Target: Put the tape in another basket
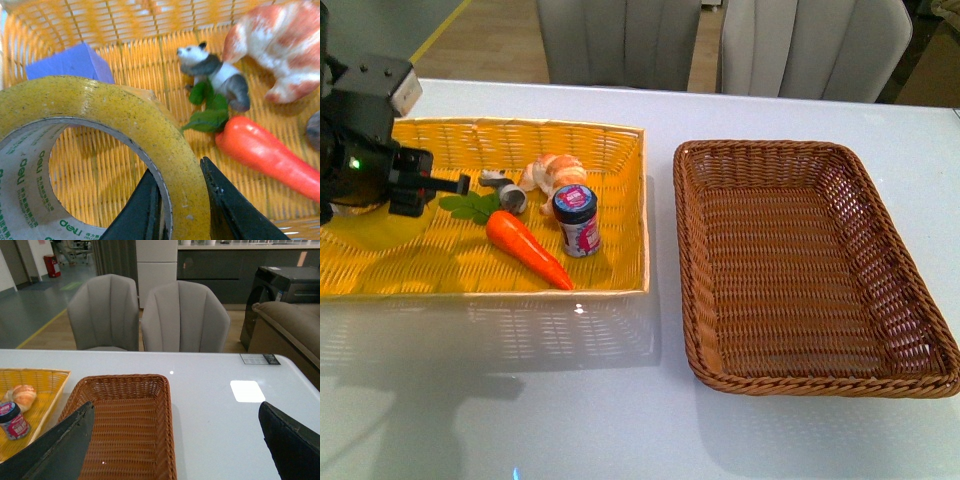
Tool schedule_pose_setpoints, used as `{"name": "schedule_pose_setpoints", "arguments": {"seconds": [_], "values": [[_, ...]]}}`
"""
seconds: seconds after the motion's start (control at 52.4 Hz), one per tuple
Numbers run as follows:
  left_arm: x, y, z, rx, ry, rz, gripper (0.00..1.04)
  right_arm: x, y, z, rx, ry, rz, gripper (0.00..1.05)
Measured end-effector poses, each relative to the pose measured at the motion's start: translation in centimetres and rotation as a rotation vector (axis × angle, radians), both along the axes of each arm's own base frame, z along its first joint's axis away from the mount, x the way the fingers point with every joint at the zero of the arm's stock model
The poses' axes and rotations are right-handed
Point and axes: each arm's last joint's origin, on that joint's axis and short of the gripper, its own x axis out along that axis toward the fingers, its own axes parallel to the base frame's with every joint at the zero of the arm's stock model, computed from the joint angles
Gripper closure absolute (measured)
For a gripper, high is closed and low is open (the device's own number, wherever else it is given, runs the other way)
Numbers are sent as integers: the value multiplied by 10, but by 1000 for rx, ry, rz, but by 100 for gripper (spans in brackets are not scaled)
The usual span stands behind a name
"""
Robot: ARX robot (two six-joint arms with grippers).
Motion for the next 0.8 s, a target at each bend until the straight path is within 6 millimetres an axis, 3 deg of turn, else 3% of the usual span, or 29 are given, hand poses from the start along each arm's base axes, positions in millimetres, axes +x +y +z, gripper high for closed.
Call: {"name": "schedule_pose_setpoints", "arguments": {"seconds": [0.248, 0.343, 0.458, 0.801], "values": [[9, -33, 31, -51, -77, -80, 89, 0, 0, 0, 0, 0, 0, 9], [15, -53, 40, -81, -96, -126, 89, 0, 0, 0, 0, 0, 0, 9], [27, -91, 53, -121, -128, -215, 89, 0, 0, 0, 0, 0, 0, 9], [52, -155, 43, -241, -91, -348, 89, 0, 0, 0, 0, 0, 0, 9]]}}
